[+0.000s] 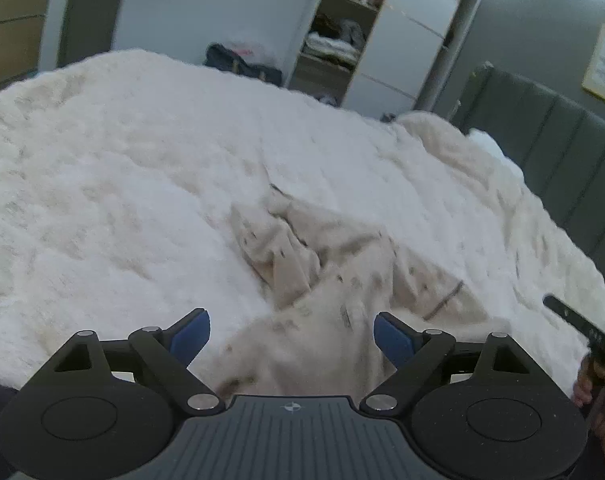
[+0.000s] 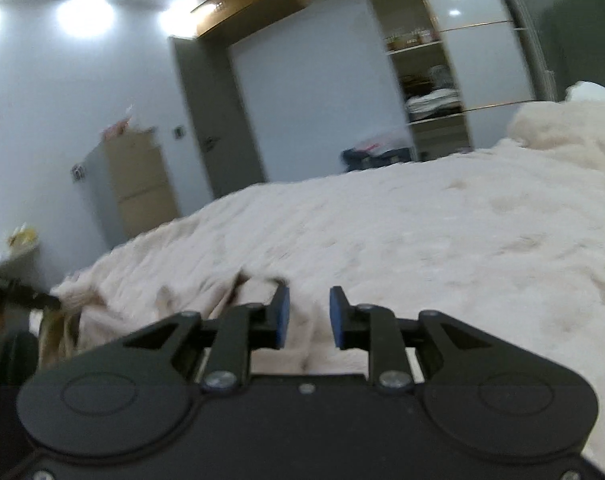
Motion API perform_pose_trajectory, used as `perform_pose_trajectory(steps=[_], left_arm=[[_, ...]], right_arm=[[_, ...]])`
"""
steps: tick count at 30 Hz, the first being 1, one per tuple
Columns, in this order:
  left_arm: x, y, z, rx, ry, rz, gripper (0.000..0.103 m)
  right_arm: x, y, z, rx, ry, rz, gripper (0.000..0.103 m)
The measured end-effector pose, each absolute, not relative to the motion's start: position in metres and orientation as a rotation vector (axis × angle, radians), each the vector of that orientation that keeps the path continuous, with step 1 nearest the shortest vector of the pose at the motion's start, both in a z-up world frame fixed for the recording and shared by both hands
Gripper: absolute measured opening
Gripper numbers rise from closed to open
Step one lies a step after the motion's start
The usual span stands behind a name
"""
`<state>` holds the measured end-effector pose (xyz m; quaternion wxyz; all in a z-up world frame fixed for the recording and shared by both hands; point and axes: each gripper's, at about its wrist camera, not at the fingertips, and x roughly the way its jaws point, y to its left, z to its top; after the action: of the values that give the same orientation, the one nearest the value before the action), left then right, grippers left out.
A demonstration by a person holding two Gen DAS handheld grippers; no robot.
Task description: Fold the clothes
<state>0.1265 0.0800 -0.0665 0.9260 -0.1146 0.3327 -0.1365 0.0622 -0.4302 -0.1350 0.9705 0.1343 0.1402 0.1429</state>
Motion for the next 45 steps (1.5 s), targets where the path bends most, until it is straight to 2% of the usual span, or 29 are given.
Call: perform_pose_trajectory(steps=[1, 4, 10, 18, 22, 25, 27, 29, 30, 31, 37, 42, 45], left_arm=[[0.127, 0.082, -0.065, -0.239, 0.677, -0.278, 0.089], [0.13, 0.086, -0.061, -0.246, 0.664, -0.275, 0.089], [0.134, 0.077, -0.061, -0.259, 0.654, -0.295, 0.096], [0.2, 0.03, -0.047, -0.284, 0.55, -0.307, 0.096], [0.253, -0.015, -0.044, -0.203, 0.648, -0.4, 0.101], [0.306, -0.07, -0.076, -0.087, 0.861, -0.489, 0.101], [0.32, -0.091, -0.093, 0.005, 0.912, -0.462, 0.1], [0.33, -0.109, -0.11, 0.117, 0.935, -0.428, 0.079], [0.332, -0.112, -0.116, 0.147, 0.932, -0.422, 0.04], [0.332, -0.11, -0.116, 0.134, 0.931, -0.433, 0.006], [0.304, -0.038, -0.06, -0.135, 0.752, -0.439, 0.007], [0.263, 0.095, 0.005, -0.33, 0.542, -0.211, 0.007], [0.244, 0.164, 0.015, -0.355, 0.471, -0.025, 0.007]], right_arm=[[0.062, -0.431, -0.137, 0.279, 0.282, 0.276, 0.023], [0.069, -0.423, -0.141, 0.25, 0.302, 0.269, 0.035], [0.081, -0.417, -0.135, 0.191, 0.33, 0.301, 0.036], [0.083, -0.406, -0.132, 0.159, 0.384, 0.351, 0.039], [0.086, -0.401, -0.132, 0.152, 0.396, 0.361, 0.039], [0.09, -0.399, -0.13, 0.163, 0.392, 0.371, 0.039], [0.095, -0.397, -0.128, 0.162, 0.391, 0.376, 0.04], [0.102, -0.393, -0.126, 0.168, 0.392, 0.382, 0.041], [0.106, -0.391, -0.125, 0.175, 0.394, 0.387, 0.042], [0.111, -0.389, -0.125, 0.178, 0.398, 0.389, 0.043], [0.134, -0.373, -0.121, 0.196, 0.42, 0.388, 0.043], [0.135, -0.367, -0.115, 0.229, 0.405, 0.385, 0.043], [0.133, -0.365, -0.114, 0.236, 0.405, 0.375, 0.043]])
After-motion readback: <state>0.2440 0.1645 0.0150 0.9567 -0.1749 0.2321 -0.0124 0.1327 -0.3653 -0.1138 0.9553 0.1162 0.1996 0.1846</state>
